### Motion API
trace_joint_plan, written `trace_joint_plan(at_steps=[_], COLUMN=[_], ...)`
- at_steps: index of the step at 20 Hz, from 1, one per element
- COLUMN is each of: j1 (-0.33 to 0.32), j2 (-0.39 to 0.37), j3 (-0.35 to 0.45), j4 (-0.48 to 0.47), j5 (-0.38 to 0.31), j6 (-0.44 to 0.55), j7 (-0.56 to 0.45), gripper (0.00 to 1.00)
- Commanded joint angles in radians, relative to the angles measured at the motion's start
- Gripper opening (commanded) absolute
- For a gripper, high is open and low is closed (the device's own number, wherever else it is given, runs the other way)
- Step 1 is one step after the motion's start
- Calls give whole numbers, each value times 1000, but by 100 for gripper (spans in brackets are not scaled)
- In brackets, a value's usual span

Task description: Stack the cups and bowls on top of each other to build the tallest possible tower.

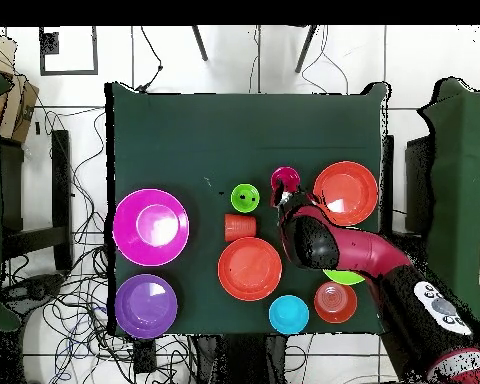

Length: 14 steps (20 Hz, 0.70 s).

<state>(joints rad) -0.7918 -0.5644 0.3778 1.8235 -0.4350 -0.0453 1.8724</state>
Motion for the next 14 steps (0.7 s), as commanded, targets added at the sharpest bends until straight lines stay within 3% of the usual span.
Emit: trace_joint_plan(at_steps=[1, 10, 14], j1=[26, 38, 70], j2=[-55, -62, -68], j3=[41, 30, -16], j4=[65, 87, 115], j5=[42, 55, 64], j6=[104, 84, 53], j7=[114, 115, 145], gripper=[100, 100, 100])
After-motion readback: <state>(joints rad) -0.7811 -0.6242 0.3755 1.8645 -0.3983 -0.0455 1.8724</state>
